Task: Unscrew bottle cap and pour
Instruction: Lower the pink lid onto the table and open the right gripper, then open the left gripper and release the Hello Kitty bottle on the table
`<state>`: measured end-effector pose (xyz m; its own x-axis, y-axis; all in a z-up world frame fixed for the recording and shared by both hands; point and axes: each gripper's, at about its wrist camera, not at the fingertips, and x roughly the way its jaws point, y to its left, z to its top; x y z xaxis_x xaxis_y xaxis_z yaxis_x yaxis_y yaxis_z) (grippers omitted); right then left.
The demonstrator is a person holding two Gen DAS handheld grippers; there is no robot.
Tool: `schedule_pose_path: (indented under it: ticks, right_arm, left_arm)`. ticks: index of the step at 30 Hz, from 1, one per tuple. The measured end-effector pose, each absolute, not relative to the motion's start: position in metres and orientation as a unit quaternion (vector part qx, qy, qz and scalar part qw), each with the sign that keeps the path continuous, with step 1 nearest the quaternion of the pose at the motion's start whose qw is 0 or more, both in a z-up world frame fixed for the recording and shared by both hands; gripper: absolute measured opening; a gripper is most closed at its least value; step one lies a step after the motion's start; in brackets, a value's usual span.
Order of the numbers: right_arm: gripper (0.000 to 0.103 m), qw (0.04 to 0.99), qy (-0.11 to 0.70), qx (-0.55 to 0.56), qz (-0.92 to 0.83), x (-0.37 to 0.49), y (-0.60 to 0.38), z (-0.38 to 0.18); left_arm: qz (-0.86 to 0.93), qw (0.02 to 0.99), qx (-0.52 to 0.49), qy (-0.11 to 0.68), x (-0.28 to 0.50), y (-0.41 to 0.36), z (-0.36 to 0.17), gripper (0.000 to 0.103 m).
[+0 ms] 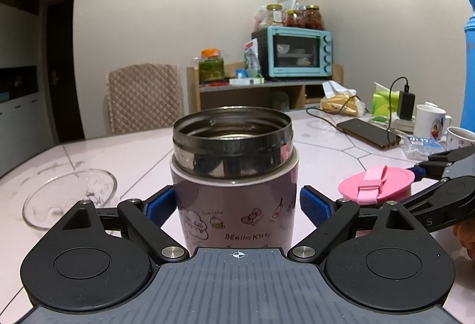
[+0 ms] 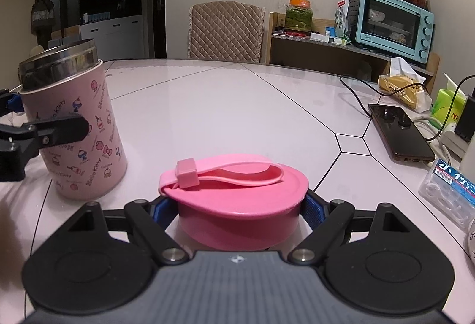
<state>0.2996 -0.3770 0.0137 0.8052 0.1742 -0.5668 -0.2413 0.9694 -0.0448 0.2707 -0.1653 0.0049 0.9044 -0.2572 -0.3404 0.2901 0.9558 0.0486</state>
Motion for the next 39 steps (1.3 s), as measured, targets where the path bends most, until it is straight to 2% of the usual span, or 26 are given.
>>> schedule_pose_path:
  ticks: [30,39]
  right_arm:
    - [0.086,0.941,0.314,-0.074,0.105,0.296,-0.375,0.007]
    - [0.094,0.941,0.313,-0.079,0.103,0.295,-0.375,0.006]
  left_arm:
    - [-0.135,0.973,0.046,0.183,0.261,-0.163,0.000,0.097]
    - [-0.134,0.972,0.050,0.188,0.259,-0.164,0.000,0.097]
